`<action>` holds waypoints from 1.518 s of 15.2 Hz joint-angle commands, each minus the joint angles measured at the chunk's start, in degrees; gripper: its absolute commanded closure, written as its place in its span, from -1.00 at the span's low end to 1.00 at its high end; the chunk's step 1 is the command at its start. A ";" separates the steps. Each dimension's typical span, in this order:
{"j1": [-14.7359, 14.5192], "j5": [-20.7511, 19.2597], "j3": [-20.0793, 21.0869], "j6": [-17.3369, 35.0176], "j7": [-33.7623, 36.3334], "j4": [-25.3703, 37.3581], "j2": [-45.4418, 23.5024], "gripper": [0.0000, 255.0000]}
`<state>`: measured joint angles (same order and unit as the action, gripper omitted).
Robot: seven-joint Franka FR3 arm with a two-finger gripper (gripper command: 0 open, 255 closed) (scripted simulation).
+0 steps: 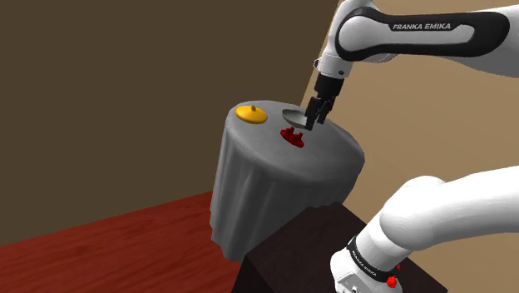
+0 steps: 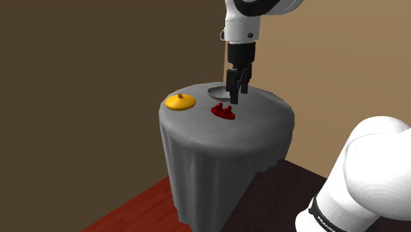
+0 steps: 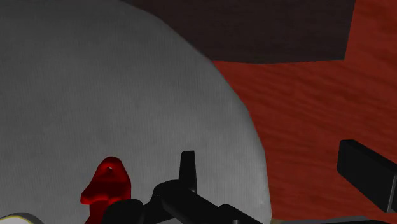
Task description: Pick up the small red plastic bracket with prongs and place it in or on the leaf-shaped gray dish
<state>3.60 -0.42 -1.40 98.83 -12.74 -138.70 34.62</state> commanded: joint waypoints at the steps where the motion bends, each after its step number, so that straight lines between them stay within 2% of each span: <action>1: 0.75 -0.64 -1.51 3.64 -1.54 0.11 -3.15 -1.00; 9: 2.86 -0.73 -7.00 15.30 -7.60 4.62 -17.50 -1.00; 17: 4.64 3.44 -11.28 23.40 -14.87 13.89 -33.63 -1.00; 23: 4.85 4.66 -11.40 27.61 -16.00 12.92 -36.88 -1.00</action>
<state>8.40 4.10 -12.77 125.57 -28.54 -125.23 -1.94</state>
